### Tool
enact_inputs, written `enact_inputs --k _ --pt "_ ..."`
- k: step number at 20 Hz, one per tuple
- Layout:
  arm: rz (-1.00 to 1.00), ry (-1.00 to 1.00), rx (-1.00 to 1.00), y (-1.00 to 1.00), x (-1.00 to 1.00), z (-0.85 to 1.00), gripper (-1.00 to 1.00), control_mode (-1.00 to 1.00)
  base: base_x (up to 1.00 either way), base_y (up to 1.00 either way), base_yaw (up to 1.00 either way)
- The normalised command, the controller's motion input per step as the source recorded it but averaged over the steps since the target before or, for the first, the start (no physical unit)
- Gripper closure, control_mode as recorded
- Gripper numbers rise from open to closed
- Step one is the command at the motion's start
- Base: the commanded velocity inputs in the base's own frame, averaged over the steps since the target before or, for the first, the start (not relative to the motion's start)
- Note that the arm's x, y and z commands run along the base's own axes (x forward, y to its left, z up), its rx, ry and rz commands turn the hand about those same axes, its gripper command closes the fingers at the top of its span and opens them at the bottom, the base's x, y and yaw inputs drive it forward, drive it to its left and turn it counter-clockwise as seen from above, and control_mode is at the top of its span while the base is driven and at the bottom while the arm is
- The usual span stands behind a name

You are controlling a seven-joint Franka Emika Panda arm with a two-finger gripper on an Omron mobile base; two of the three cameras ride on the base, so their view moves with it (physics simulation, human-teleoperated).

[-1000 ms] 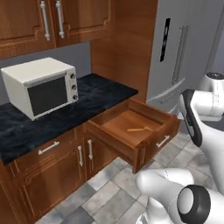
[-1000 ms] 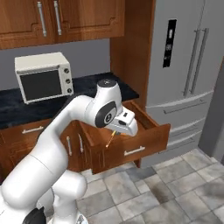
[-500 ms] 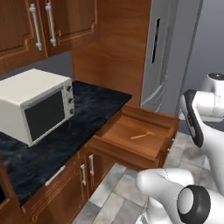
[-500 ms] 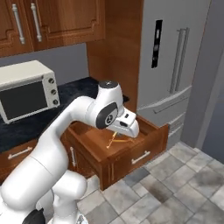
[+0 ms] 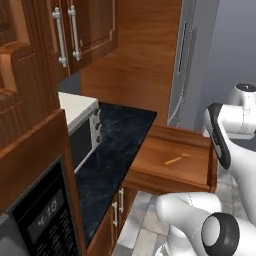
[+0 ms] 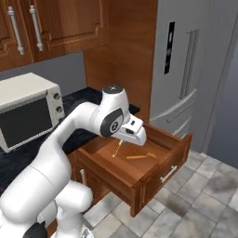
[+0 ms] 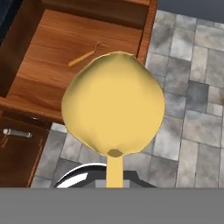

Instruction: Organize the utensils by type. Pick up the wooden spoons from the counter and place them in the open cabinet. Then pick up the metallic utensils from the counter and place them in the open drawer.

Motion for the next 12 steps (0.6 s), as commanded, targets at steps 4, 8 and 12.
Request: enact_inputs --k 4,8,12 --pt "0.0 0.0 0.0 0.0 0.0 0.0 1.0 1.0 0.53 0.13 -0.49" --pt "0.0 0.0 0.0 0.0 0.0 0.0 1.0 1.0 0.28 0.22 -0.35" --pt "0.0 0.0 0.0 0.0 0.0 0.0 1.0 1.0 0.35 0.2 -0.19"
